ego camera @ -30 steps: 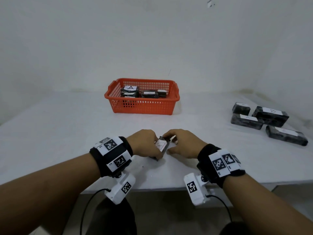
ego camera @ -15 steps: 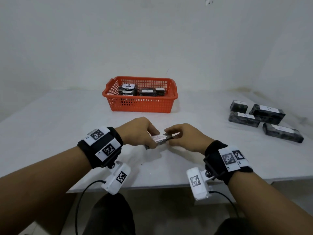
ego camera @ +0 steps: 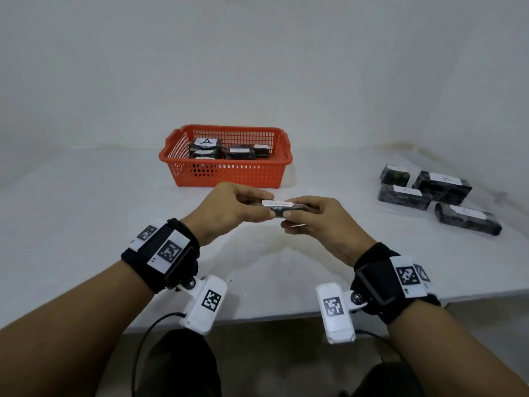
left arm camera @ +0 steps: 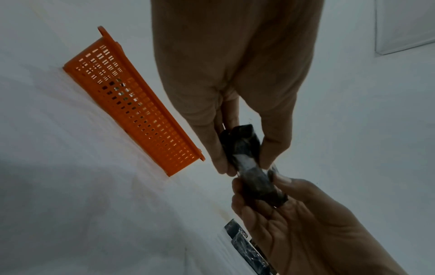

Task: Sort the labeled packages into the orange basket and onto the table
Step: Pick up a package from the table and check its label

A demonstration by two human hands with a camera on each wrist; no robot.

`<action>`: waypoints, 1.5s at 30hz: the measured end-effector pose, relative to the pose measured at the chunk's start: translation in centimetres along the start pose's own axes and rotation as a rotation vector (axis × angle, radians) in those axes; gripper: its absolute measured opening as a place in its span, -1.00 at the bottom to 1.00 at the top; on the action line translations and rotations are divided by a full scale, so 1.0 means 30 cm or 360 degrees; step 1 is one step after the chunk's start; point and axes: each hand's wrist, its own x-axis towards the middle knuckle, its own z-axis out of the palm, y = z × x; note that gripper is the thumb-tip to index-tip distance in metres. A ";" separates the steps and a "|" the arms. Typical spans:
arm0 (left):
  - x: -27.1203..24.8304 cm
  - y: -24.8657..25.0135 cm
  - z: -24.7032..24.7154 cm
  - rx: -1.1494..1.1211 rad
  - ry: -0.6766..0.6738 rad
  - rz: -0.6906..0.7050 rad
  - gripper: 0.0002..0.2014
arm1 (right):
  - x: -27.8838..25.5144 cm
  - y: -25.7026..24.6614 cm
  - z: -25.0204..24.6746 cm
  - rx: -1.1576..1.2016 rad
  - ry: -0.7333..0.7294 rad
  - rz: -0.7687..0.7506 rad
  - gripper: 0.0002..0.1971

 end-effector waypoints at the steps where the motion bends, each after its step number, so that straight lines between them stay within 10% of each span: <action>1: 0.004 -0.002 0.005 -0.0024 0.0002 0.0003 -0.66 | 0.000 0.003 -0.001 -0.0002 0.0027 -0.0013 -0.80; 45: 0.055 -0.005 0.062 -0.0048 0.0044 0.0196 -0.52 | 0.008 -0.026 -0.034 0.0454 0.0076 0.0119 -0.73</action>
